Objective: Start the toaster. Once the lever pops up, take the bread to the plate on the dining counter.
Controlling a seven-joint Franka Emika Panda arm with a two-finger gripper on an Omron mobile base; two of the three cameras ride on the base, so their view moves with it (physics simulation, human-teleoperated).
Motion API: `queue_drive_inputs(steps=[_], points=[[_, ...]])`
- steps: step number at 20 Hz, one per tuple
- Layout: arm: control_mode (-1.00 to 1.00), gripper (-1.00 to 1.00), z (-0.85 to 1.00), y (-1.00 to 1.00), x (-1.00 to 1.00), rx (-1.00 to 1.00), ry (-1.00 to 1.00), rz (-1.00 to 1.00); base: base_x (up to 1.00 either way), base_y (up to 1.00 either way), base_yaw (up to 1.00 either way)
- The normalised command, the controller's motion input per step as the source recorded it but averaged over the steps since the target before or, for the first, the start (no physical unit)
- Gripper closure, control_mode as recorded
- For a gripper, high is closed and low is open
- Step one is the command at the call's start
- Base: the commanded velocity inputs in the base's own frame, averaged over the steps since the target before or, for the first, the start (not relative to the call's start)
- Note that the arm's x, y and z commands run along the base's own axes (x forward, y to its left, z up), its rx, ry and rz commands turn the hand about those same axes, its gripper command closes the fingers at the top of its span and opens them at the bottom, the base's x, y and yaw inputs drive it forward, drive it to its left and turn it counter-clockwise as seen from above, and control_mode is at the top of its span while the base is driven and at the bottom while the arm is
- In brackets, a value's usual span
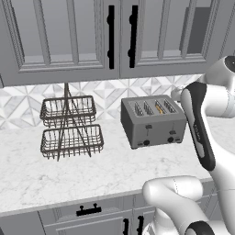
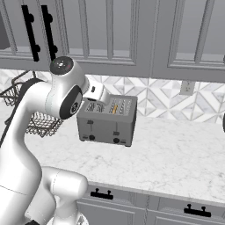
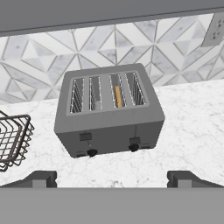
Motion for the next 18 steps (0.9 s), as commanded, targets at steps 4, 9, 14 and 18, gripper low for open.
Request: queue_drive_inputs(steps=[4, 9, 14, 18], points=[[-1.00, -1.00, 0.00, 0.00, 0.00, 0.00, 0.00, 0.00, 0.00, 0.00, 0.00], [-1.00, -1.00, 0.00, 0.00, 0.00, 0.00, 0.00, 0.00, 0.00, 0.00, 0.00], [-1.00, -1.00, 0.00, 0.00, 0.00, 0.00, 0.00, 0.00, 0.00, 0.00, 0.00], [-1.00, -1.00, 0.00, 0.00, 0.00, 0.00, 0.00, 0.00, 0.00, 0.00, 0.00]])
